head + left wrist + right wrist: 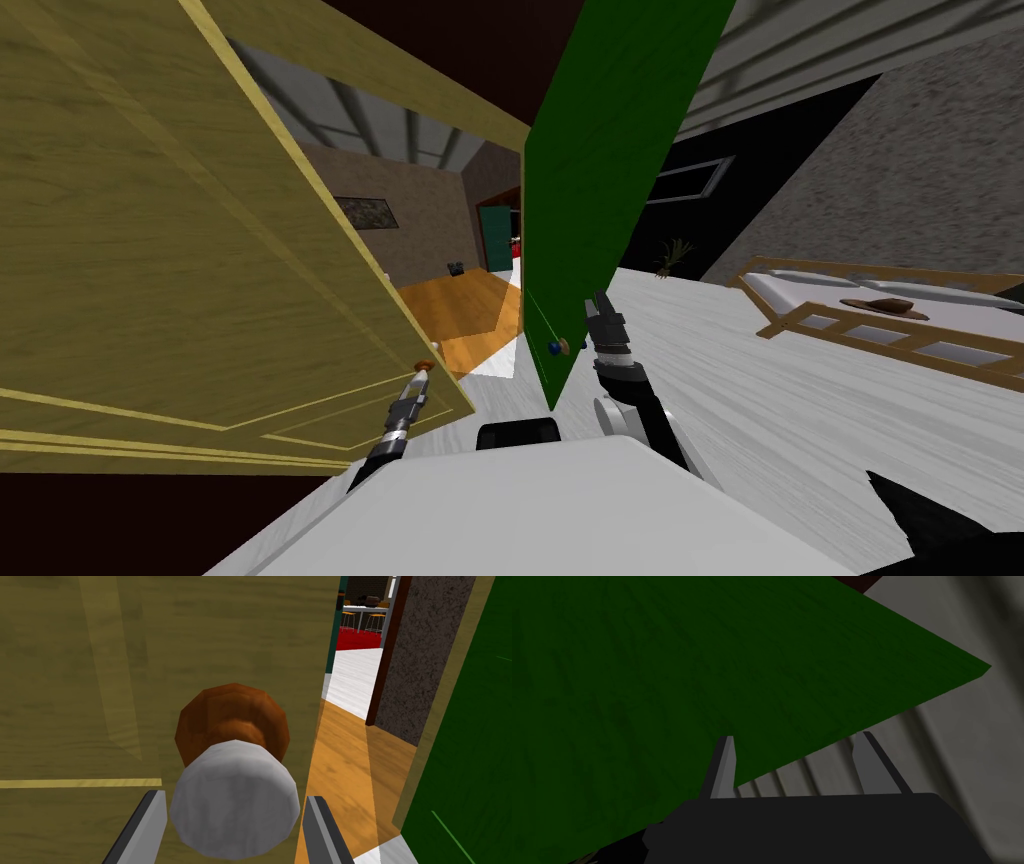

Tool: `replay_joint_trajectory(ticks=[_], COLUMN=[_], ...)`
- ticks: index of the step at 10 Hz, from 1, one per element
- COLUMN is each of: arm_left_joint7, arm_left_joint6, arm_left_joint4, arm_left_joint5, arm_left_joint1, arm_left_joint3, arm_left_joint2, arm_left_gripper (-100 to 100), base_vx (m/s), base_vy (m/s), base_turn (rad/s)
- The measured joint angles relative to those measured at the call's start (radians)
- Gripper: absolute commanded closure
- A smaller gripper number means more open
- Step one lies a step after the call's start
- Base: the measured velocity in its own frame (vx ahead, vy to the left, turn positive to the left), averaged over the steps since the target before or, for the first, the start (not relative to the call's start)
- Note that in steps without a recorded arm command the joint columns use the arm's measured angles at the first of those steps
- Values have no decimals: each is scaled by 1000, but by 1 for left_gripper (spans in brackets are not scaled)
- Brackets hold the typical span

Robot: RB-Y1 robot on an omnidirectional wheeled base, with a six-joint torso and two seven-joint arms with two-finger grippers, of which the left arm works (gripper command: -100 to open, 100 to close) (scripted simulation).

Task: Pull the door open

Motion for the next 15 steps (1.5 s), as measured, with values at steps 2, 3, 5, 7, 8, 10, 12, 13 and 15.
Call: replay_joint_trajectory(ticks=[2,3,5,7,8,10,12,13,15], arm_left_joint7=[15,23,38,43,51,65,80,88,93], arm_left_joint6=[-23,-34,-53,-60,-76,-101,-123,-135,-138], arm_left_joint4=[-10,-8,-17,-17,-9,-1,6,9,15], arm_left_joint5=[-15,-23,-36,-39,-42,-46,-49,-52,-56], arm_left_joint1=[7,11,27,36,35,35,45,47,51], arm_left_joint3=[-33,-52,-85,-98,-107,-124,-146,-155,-163], arm_left_joint2=[17,22,38,42,46,55,67,72,71], arm_left_gripper=[100,100,100,100,100,100,100,100,100], base_vx=[-239,-227,-151,-188,-227,-229,-234,-121,-187], base_vy=[40,57,54,64,63,50,67,24,54], base_turn=[-63,-52,-40,-191,-167,-130,-151,-24,-173])
